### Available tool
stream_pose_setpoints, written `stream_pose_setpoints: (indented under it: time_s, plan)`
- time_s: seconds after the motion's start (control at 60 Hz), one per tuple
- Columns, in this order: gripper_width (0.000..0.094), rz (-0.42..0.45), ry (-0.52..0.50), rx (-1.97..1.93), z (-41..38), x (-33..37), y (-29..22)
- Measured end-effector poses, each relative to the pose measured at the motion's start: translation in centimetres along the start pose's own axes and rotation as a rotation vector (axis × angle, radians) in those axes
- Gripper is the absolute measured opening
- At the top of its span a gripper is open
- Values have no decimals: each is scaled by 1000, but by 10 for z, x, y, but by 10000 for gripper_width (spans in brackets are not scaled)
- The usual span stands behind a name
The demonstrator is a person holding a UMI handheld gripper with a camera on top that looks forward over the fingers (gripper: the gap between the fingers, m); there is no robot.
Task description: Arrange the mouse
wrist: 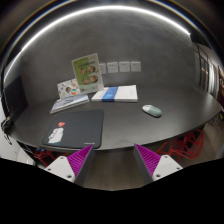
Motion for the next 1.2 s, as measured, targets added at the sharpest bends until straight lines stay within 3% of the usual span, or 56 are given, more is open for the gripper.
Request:
stream_pose_setpoints:
  time_s: [0.3, 0.517, 0.983, 1.2]
  plan:
    - [831, -20, 65, 50, 50, -17, -11]
    - [825, -50, 135, 18, 114, -69, -33]
    - [838, -73, 187, -15, 199, -225, -142]
    - [817, -38, 218, -64, 222, -266, -180]
Point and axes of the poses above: the point between the fingertips, and its own axes, seen from behind it with the camera up: z to the right, y down, x backward, against the way the camera looks, the point moved 3 cm from there along x, backward, against the way the camera looks, and after that the axes turned 14 degrees about -x, right-handed, at the moved point
